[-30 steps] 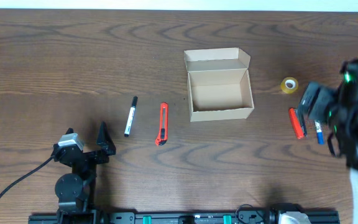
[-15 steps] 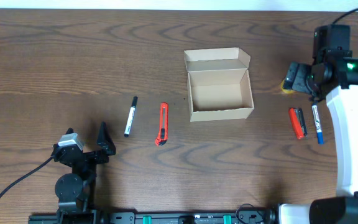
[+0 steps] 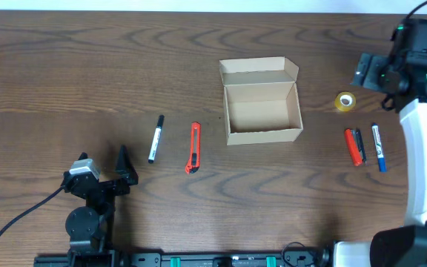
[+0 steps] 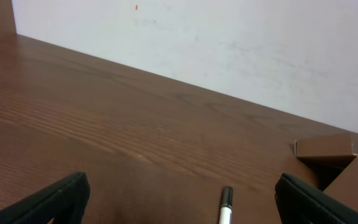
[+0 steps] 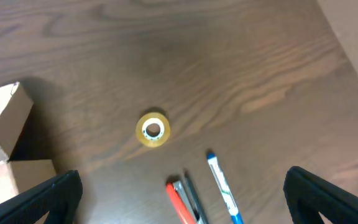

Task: Pack container
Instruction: 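Move the right gripper up toward the yellow tape roll, then lower the right gripper and grasp the yellow tape roll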

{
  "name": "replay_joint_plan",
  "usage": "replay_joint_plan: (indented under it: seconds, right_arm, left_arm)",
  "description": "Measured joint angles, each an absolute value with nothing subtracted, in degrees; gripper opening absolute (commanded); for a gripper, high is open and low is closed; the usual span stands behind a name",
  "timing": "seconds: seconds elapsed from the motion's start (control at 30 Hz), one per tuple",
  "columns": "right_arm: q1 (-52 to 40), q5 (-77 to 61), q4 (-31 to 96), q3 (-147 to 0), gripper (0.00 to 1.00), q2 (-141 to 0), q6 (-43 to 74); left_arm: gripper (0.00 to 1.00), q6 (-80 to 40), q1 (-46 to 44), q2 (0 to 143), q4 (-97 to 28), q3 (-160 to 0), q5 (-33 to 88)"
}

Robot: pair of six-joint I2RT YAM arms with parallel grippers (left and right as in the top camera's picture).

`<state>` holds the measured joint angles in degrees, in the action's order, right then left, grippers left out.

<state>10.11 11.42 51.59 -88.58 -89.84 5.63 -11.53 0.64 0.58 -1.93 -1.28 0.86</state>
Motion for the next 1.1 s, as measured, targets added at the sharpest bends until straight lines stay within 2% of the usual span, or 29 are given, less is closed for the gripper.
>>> replay_joint_plan:
  seconds: [0.37,0.53,0.8,1.1]
  right_arm:
    - [13.3,-3.9,49.0,-88.6,0.99,-100.3,-0.6]
    - [13.3,-9.1,50.8,-88.6,0.96,-105.5,-3.5]
    - [13.3,-11.4,52.2,-88.6,0.98,-112.6,-6.4]
    - [13.3,-11.9,50.6,-88.6,0.99,-113.4,-8.3]
  left_arm:
    - [0.95,-11.5,0.6,0.6,-1.9,-1.3,0.9]
    - [0.95,-11.5,0.6,0.6,-1.9,-1.3,0.9]
    - [0.95,-11.5,0.6,0.6,-1.9,-1.3,0.9]
    - [0.95,-11.5,0.6,0.6,-1.9,-1.3,0.9]
